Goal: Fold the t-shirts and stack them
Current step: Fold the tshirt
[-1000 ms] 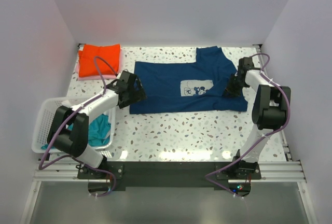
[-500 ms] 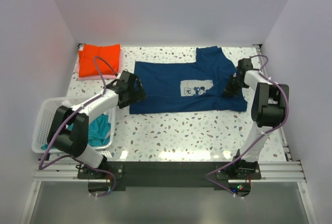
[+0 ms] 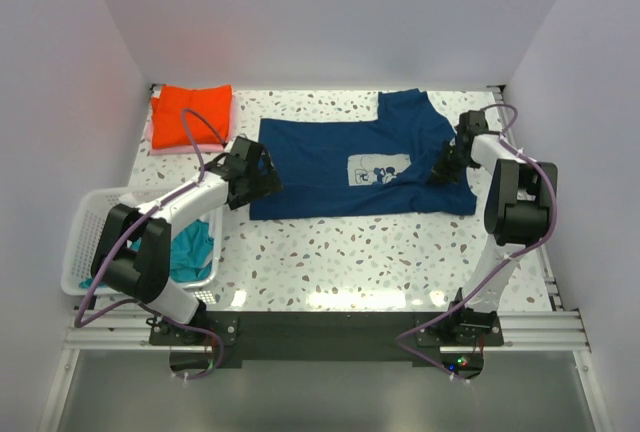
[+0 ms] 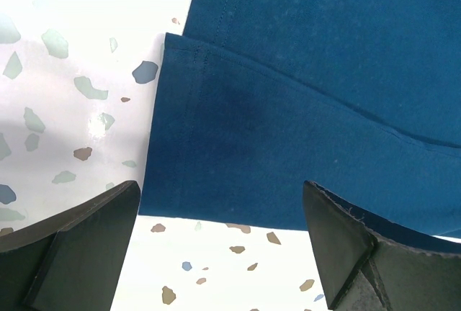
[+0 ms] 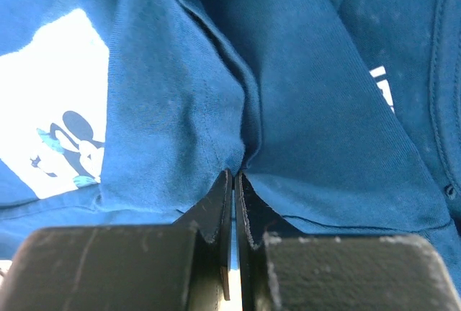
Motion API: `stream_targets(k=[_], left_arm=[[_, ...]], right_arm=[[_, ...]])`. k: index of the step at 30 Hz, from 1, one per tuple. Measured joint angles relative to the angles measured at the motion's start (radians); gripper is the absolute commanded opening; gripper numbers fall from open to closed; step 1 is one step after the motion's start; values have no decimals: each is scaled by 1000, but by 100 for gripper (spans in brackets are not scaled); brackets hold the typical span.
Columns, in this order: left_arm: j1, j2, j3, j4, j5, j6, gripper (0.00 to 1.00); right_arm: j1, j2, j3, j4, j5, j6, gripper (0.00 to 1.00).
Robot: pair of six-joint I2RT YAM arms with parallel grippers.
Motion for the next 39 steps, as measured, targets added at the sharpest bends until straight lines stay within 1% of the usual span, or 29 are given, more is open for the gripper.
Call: stream_targets(k=[7, 14, 25, 29, 30, 31, 32, 33, 35, 36, 37, 39], left_arm=[[0, 0, 0, 0, 0, 0, 100], [0, 1, 0, 0, 0, 0, 100], [0, 25, 10, -1, 0, 1, 100], [0, 37, 14, -2, 0, 2, 100], [0, 41, 15, -2, 0, 2, 100], [0, 43, 16, -2, 0, 2, 100], [0, 44, 18, -3, 0, 2, 100], [0, 45, 19, -3, 0, 2, 100], [0, 47, 23, -3, 0, 2, 100], [0, 48, 25, -3, 0, 2, 100], [0, 49, 26, -2, 0, 2, 100], [0, 49, 27, -3, 0, 2, 100]], right_arm=[[9, 0, 46, 0, -23, 0, 0], [58, 15, 171, 2, -25, 7, 0], [119, 213, 402, 20, -20, 24, 0], [143, 249, 451, 19, -20, 24, 0], [148, 253, 459, 20, -20, 24, 1], [154, 255, 465, 21, -20, 24, 14], [158, 256, 468, 22, -21, 27, 23], [161, 256, 470, 24, -21, 32, 27], [164, 256, 473, 27, -24, 36, 44], [164, 256, 475, 28, -26, 37, 78], [164, 256, 477, 29, -29, 38, 99], [164, 256, 487, 30, -48, 34, 99]])
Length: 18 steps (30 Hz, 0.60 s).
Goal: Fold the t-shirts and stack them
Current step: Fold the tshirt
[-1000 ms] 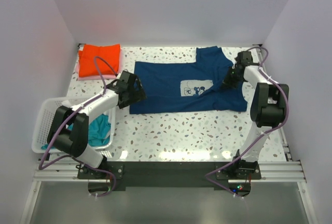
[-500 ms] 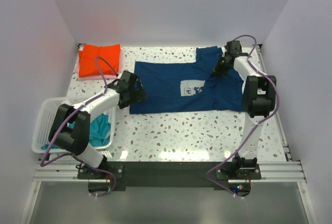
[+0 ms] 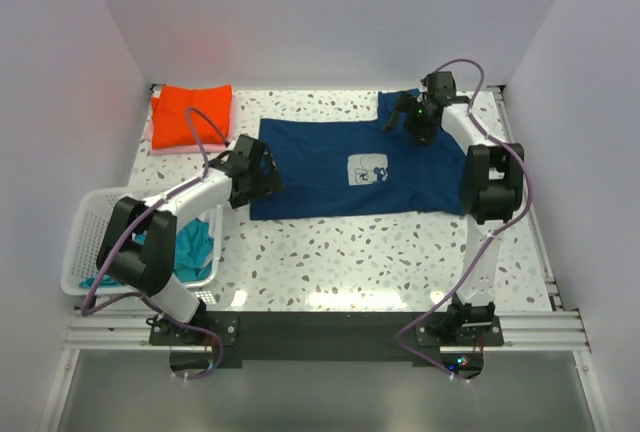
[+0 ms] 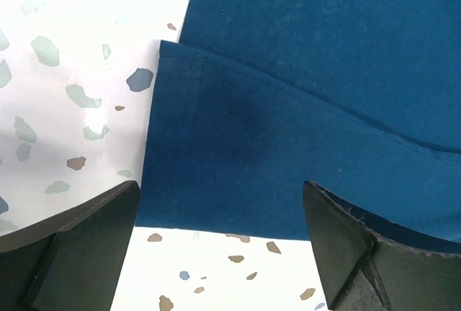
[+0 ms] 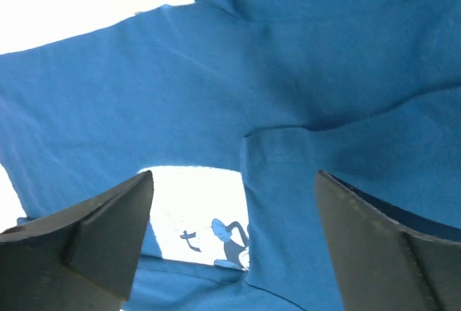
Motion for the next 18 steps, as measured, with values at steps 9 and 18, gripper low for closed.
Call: stream_targets(k=[9, 18], left_arm=[[-7, 5, 26, 9, 23, 2, 100], [-68, 161, 164, 68, 76, 18, 100]], right_arm=[[-10, -86, -60, -12, -18, -40, 99], [-70, -389, -458, -14, 80, -47, 99]])
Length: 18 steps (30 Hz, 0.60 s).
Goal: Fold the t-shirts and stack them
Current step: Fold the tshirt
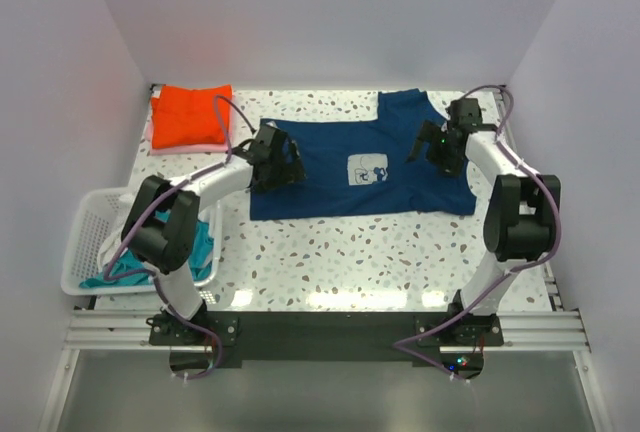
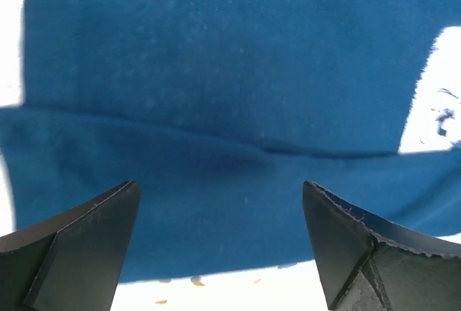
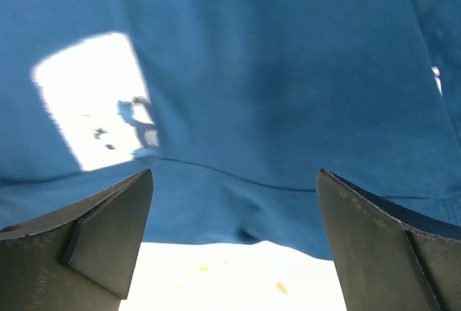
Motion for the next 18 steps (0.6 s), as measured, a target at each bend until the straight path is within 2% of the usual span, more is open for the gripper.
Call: stream_targets(k=[5, 9, 18], left_arm=[[-1, 94, 21, 18, 13, 0, 100], [-2, 95, 14, 45, 16, 0, 100], [-11, -15, -149, 146, 15, -10, 100]], right_arm=[[-14, 60, -34, -1, 48, -12, 99], [-21, 90, -69, 13, 61, -12, 99], [-21, -25, -230, 92, 94, -11, 99]])
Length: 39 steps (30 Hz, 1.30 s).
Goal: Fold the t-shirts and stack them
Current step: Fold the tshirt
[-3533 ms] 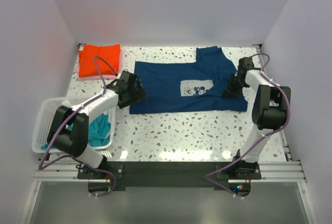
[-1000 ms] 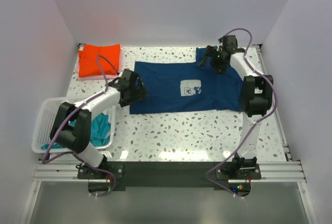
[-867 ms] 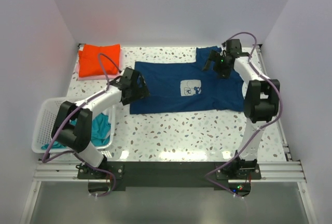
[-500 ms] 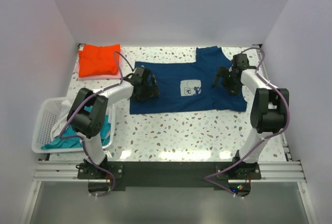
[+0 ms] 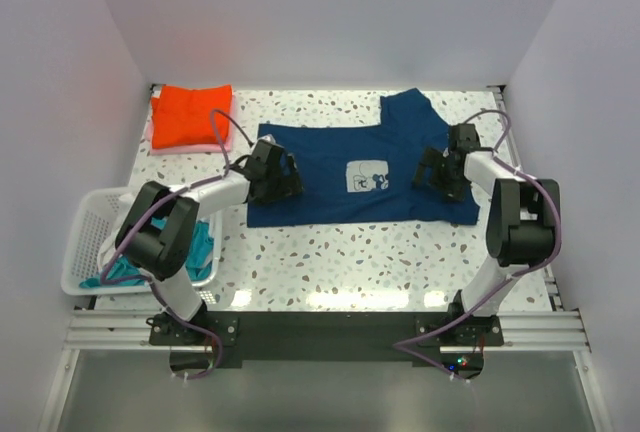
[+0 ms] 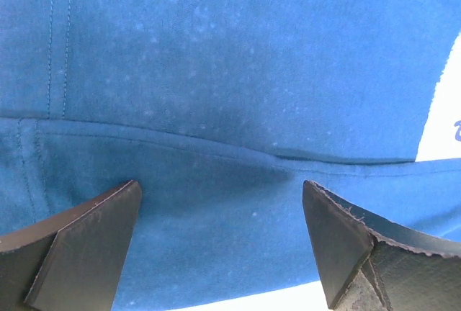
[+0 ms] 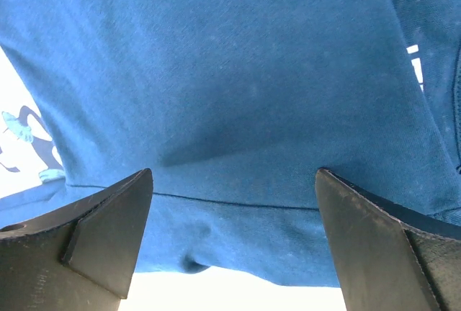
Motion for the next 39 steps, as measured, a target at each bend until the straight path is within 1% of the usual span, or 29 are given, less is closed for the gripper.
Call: stream_targets(k=[5, 13, 17, 24, 30, 33, 35, 39], left_arm=[[-22, -96, -116, 26, -3, -24, 100], [-81, -261, -291, 48, -14, -82, 100], [-108, -323, -346, 43, -26, -112, 100], [-137, -414, -408, -3, -49, -164, 100], [-142, -480, -432, -92, -74, -184, 100], [-143, -496, -417, -151, -91, -182, 100], [-143, -496, -382, -193, -107, -176, 100], [-143, -475, -233, -269, -161, -159, 100]], right_arm=[[0, -98, -122, 30, 16, 8, 99], [0, -288, -319, 15, 66, 58, 99], [0, -378, -395, -2, 72, 89, 99], [0, -504, -483, -54, 70, 148, 99], [-1, -580, -507, -133, 68, 172, 99], [-2, -616, -484, -187, 71, 164, 99], [-2, -632, -430, -235, 72, 148, 99], [-3, -673, -271, -277, 72, 103, 99]])
